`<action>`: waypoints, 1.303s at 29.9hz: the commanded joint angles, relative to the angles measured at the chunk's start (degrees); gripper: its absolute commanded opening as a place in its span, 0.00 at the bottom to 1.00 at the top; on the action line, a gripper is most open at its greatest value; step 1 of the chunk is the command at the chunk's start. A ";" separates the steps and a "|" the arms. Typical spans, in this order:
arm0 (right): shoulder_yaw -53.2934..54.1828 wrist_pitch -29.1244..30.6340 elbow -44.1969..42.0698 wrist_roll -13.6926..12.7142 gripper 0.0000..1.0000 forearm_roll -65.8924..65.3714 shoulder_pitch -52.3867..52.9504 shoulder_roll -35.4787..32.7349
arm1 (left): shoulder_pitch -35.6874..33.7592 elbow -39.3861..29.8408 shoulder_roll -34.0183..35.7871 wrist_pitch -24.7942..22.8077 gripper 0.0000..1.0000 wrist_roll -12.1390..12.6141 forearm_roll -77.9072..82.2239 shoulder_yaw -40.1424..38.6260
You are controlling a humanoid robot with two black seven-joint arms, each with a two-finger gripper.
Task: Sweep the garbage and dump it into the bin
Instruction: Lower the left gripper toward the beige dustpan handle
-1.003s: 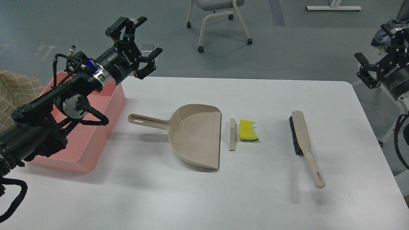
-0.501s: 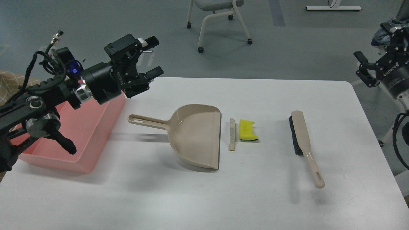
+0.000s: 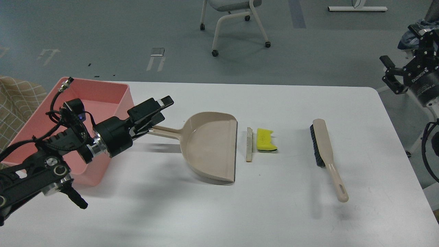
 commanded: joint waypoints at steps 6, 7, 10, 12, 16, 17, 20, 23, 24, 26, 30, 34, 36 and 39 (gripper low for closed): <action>-0.09 0.00 -0.05 0.00 1.00 0.00 -0.22 0.42 | 5.15 -0.39 -0.04 2.75 1.00 1.72 0.83 -0.80; 0.00 0.00 -0.05 0.00 1.00 0.00 -0.22 0.42 | 5.50 -0.48 -0.12 2.84 1.00 1.98 0.83 -0.80; 0.00 0.00 -0.05 0.00 1.00 0.00 -0.13 0.42 | 6.03 -0.39 -0.48 3.10 1.00 3.04 0.66 -0.72; 0.00 0.00 -0.05 0.00 1.00 0.00 -0.13 0.42 | 6.47 -0.13 -1.79 3.89 1.00 3.48 0.39 -0.80; 0.00 0.00 -0.05 0.00 1.00 0.00 -0.31 0.33 | 6.56 1.10 -5.30 7.66 1.00 5.93 0.30 -0.72; 0.00 0.00 -0.05 0.00 1.00 0.00 -0.31 0.33 | 6.56 1.28 -5.75 8.19 1.00 6.29 0.22 -0.71; 0.00 0.00 -0.05 0.00 1.00 0.00 -0.31 0.41 | 6.47 3.38 -8.55 10.82 1.00 8.31 0.21 -0.89; 0.00 0.00 0.03 0.00 1.00 0.00 -0.31 0.42 | 6.47 4.88 -9.70 12.50 1.00 9.10 0.21 -0.89; 0.00 0.00 0.03 0.00 1.00 0.00 -0.31 0.42 | 6.47 4.97 -9.70 12.59 1.00 9.11 0.21 -0.89; 0.00 0.00 0.03 0.00 1.00 0.00 -0.31 0.33 | 6.47 5.06 -9.70 12.59 1.00 9.19 0.21 -0.80; 0.00 0.00 0.03 0.00 1.00 0.00 -0.31 0.24 | 6.56 5.32 -9.79 12.77 0.99 9.19 0.21 -0.71; 0.00 0.00 0.03 0.00 1.00 0.00 -0.31 0.33 | 6.56 7.78 -11.72 14.70 0.99 9.81 0.30 -0.72; 0.00 0.00 -0.05 0.00 1.00 0.00 -0.31 0.24 | 6.47 8.57 -12.43 14.88 0.99 9.81 0.30 -0.63; 0.00 0.00 0.03 0.00 1.00 0.00 -0.31 0.07 | 6.47 9.45 -13.22 15.31 0.99 9.90 0.30 -0.63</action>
